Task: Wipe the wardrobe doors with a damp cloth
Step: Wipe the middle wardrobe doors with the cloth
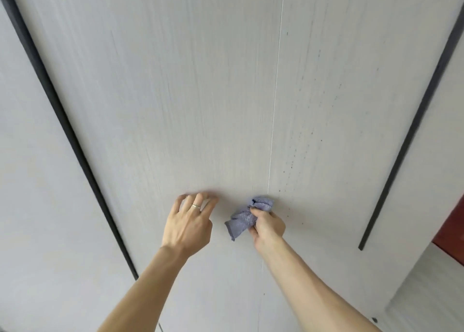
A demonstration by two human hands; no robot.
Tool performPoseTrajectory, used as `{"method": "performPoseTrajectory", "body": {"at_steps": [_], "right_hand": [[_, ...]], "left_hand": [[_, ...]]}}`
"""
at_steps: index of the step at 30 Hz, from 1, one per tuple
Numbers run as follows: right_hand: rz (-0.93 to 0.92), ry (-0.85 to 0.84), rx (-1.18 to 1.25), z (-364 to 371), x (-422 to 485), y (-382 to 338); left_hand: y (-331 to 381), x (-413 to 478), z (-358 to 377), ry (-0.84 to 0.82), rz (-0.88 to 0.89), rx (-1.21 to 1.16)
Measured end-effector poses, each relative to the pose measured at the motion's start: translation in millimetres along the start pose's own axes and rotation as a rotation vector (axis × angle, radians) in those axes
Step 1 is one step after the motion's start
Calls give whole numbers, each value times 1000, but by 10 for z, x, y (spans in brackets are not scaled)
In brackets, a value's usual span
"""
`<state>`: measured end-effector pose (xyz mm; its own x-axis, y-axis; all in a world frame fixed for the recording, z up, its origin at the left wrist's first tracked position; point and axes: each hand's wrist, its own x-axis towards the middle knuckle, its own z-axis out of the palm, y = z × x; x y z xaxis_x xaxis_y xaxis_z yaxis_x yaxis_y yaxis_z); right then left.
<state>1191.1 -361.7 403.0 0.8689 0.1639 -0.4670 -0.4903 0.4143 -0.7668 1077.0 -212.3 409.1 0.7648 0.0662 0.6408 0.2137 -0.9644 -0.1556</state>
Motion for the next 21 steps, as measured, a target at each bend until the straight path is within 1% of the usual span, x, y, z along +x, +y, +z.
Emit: {"method": "performPoseTrajectory", "body": {"at_steps": [2, 6, 11, 14, 17, 21], "right_hand": [[-38, -40, 3, 204, -229, -412], [-133, -119, 57, 619, -673, -1203], [-319, -307, 130, 1121, -1185, -2287], [-418, -399, 140, 1355, -1498, -2900], [-502, -438, 129, 1452, -1695, -3354], [-596, -443, 137, 1477, -1843, -3821]], "left_hand": [[72, 419, -388, 48, 1, 22], [123, 1070, -1118, 110, -54, 59], [-36, 1751, -1942, 186, -59, 139], [-69, 2175, -2446, 270, -53, 176], [-98, 2520, -2837, 350, -15, 213], [-96, 2920, -3197, 456, 16, 240]]}}
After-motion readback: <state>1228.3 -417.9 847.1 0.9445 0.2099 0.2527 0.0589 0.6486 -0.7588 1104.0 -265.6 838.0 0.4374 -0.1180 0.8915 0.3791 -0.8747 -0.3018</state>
